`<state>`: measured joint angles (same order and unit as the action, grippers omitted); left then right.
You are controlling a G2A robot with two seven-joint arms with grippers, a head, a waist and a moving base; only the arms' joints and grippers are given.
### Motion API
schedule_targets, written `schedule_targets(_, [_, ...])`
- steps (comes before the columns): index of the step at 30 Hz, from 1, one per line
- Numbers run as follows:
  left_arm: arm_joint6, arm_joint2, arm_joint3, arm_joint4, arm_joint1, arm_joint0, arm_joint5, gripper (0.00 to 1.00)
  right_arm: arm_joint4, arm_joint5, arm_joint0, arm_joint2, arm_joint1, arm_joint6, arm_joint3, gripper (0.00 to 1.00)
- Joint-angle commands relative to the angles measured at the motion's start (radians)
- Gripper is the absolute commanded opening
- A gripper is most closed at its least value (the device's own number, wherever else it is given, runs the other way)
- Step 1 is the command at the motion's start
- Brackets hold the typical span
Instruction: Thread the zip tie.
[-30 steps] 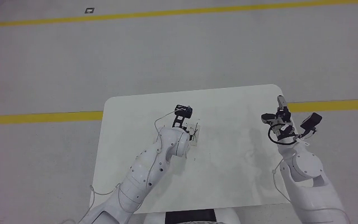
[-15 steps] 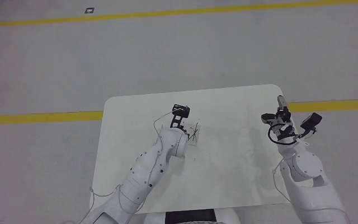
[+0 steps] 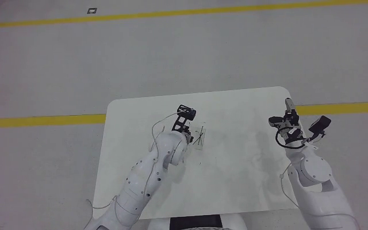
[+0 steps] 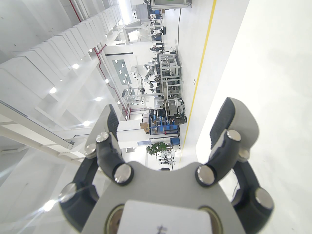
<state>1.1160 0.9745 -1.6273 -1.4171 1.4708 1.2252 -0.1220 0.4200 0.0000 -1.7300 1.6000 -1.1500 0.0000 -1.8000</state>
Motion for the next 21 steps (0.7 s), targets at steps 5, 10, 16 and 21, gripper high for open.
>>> schedule_targets(5, [-0.045,0.024,0.009,0.026,-0.013,0.002,0.11,0.0,0.0,0.0,0.0,0.0,0.0,0.0,0.0,1.0])
schedule_targets(10, [-0.091,0.066,0.004,0.117,-0.029,0.012,0.263,0.0,0.0,0.0,0.0,0.0,0.0,0.0,0.0,1.0])
schedule_targets(16, [-0.092,0.073,0.004,0.115,-0.032,0.011,0.277,0.0,0.0,0.0,0.0,0.0,0.0,0.0,0.0,1.0])
schedule_targets(21, [-0.092,0.073,0.004,0.115,-0.032,0.011,0.277,0.0,0.0,0.0,0.0,0.0,0.0,0.0,0.0,1.0])
